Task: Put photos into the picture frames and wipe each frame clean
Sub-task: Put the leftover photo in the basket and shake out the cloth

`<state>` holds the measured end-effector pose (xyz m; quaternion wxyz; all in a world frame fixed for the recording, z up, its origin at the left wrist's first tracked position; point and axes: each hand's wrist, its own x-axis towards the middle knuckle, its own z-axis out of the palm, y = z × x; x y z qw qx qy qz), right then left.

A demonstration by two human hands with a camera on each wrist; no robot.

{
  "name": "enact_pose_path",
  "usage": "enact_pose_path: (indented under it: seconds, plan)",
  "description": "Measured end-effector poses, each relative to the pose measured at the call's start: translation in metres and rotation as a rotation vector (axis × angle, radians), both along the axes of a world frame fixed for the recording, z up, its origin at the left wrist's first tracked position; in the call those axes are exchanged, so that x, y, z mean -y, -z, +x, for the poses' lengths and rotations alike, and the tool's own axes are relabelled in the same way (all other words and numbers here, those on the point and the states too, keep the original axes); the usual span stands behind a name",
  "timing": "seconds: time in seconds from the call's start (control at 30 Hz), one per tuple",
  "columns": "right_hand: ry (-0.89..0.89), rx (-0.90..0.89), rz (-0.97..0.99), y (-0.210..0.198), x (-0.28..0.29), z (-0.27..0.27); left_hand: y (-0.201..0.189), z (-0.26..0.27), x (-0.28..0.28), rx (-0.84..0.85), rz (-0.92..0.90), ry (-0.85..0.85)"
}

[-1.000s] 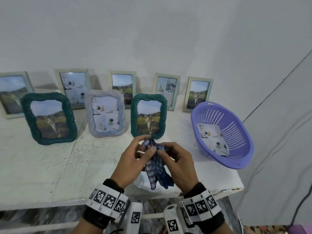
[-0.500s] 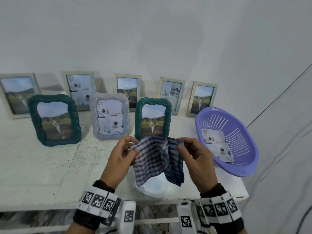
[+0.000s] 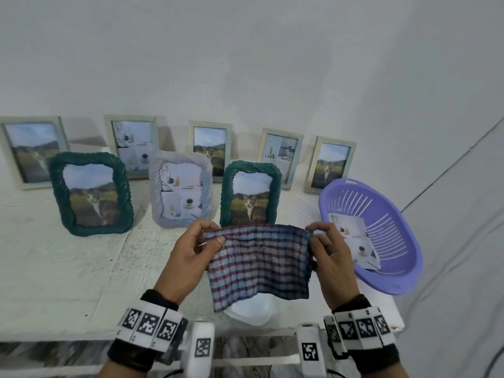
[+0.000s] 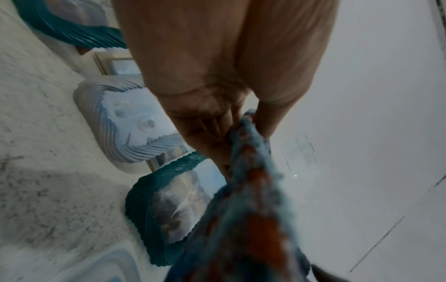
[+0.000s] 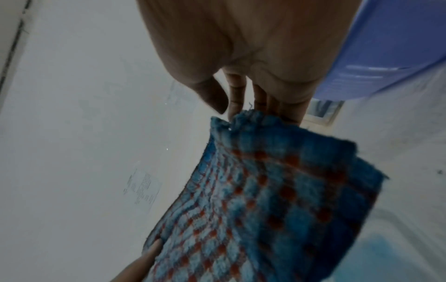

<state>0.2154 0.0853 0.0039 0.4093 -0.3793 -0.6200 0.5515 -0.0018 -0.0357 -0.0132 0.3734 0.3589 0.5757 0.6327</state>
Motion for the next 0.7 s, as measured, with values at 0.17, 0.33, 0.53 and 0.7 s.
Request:
enact_pose_path:
  seconds: [0.17,0.33,0.53,0.7]
  plan:
    - [-0.018,0.056,-0.149,0.014,0.001,-0.007,-0.008,0.004,-0.003,0.038,-0.002,0.013]
    - [-0.049,0.048,-0.097,0.015,0.001,-0.009,-0.006,-0.002,-0.005,0.075,0.028,-0.045]
    - [-0.122,-0.041,-0.133,0.003,-0.001,-0.006,0.006,-0.009,-0.007,0.236,0.028,-0.051]
    - [-0.092,-0.046,-0.133,0.001,-0.002,-0.008,0.017,-0.012,-0.011,0.320,-0.033,-0.059]
